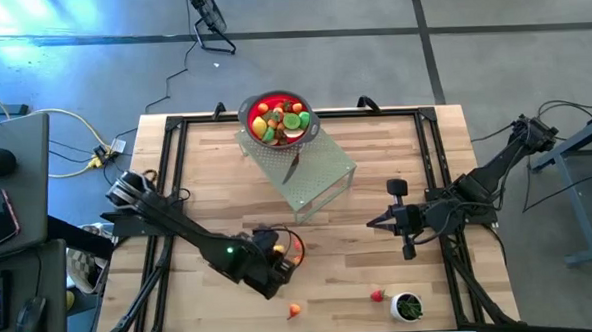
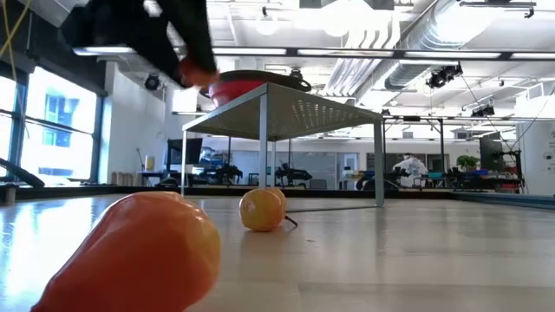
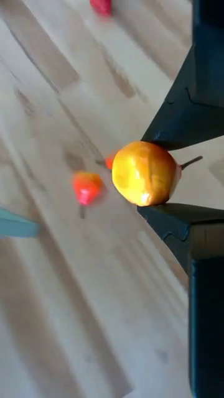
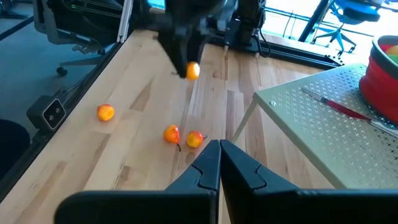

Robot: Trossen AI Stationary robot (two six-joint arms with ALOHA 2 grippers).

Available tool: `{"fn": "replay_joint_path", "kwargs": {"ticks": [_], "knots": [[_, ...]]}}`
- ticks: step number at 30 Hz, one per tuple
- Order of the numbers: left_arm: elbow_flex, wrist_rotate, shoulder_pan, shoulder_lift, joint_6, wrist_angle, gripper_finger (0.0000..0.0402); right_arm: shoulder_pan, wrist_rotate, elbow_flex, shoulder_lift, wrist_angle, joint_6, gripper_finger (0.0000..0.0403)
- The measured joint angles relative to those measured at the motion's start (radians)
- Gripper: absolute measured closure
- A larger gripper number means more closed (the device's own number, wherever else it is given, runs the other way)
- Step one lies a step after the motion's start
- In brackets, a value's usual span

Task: Pick & Place Fruit
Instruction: Put the orange pear into the red strainer on the shelf

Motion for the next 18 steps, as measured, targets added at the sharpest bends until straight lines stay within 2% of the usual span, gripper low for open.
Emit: {"fn": "replay_joint_path", "kwargs": {"ticks": [6, 10, 18], "knots": [[0.000, -0.126, 0.003, -0.120, 0.098, 0.001, 0.0275, 0.000, 0.000, 0.000, 0.000, 0.000, 0.000, 0.0401], [0.000, -0.175, 0.037, -0.208, 0.217, -0.001, 0.0275, 0.000, 0.000, 0.000, 0.000, 0.000, 0.000, 0.0401], [0.000, -0.230, 0.196, -0.341, 0.473, 0.046, 0.0275, 0.000, 0.000, 0.000, 0.000, 0.000, 0.000, 0.0401]]}}
